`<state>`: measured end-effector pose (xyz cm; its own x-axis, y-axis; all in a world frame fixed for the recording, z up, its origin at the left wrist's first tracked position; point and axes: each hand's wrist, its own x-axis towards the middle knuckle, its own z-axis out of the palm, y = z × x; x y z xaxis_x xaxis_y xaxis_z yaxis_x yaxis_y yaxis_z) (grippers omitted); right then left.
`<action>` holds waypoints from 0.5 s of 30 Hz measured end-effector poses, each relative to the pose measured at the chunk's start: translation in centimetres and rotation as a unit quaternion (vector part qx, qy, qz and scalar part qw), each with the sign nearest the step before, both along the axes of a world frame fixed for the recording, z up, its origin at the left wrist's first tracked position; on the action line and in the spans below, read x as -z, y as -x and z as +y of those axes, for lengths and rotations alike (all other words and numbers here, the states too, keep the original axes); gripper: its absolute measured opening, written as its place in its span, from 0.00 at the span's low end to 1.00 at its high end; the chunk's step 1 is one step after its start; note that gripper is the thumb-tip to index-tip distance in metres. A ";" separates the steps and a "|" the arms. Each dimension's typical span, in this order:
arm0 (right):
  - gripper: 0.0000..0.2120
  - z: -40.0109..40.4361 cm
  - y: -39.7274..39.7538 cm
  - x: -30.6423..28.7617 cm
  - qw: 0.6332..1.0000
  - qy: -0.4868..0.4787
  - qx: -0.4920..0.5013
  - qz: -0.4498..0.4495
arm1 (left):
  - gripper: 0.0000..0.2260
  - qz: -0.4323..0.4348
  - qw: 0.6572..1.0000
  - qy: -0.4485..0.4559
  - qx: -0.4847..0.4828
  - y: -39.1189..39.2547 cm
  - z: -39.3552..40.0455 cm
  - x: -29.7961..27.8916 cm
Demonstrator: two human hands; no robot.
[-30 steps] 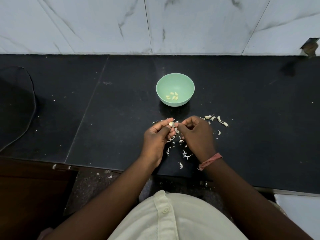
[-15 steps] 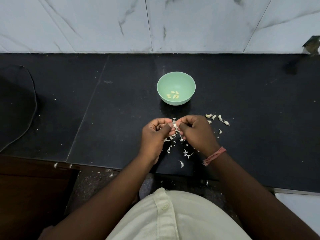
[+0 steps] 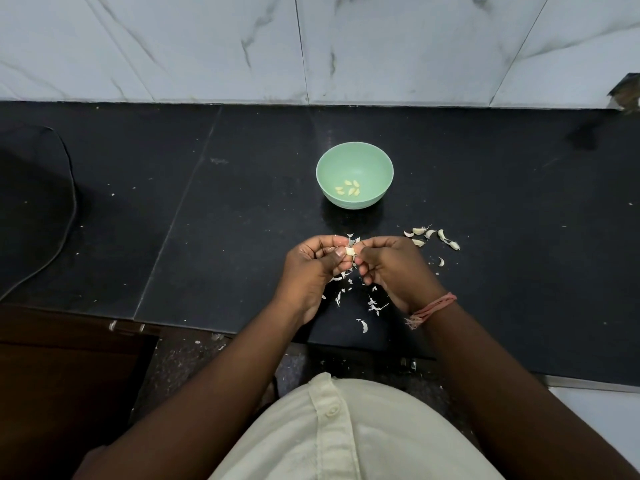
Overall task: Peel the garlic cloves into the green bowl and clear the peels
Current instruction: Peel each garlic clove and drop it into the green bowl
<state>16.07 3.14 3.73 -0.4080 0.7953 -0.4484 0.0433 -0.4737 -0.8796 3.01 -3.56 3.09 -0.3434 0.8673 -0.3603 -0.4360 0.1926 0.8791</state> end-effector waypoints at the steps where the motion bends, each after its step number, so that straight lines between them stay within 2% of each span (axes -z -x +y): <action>1: 0.07 0.0 0.0 0.0 1.000 0.006 0.002 0.003 | 0.07 -0.011 1.000 0.000 -0.004 -0.1 0.0 0.0; 5: 0.09 -0.3 0.1 0.2 1.000 0.000 0.014 -0.005 | 0.08 -0.041 0.999 -0.004 -0.031 -0.6 0.1 0.1; 8: 0.10 -0.6 0.2 0.6 0.994 -0.082 0.011 -0.072 | 0.08 -0.057 0.997 0.000 -0.050 -1.0 0.0 0.0; 12: 0.10 -1.2 0.5 0.9 0.963 -0.208 -0.002 -0.169 | 0.10 -0.056 0.998 -0.008 -0.041 -1.7 -0.1 -0.1; 15: 0.10 -1.4 0.5 0.9 0.954 -0.231 -0.013 -0.190 | 0.11 -0.061 0.997 -0.007 -0.038 -1.5 -0.1 0.0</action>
<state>15.52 1.78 2.88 -0.3089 0.9355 -0.1715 0.4065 -0.0332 -0.9131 4.52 -3.65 3.04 -0.3619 0.8457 -0.3922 -0.5535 0.1436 0.8204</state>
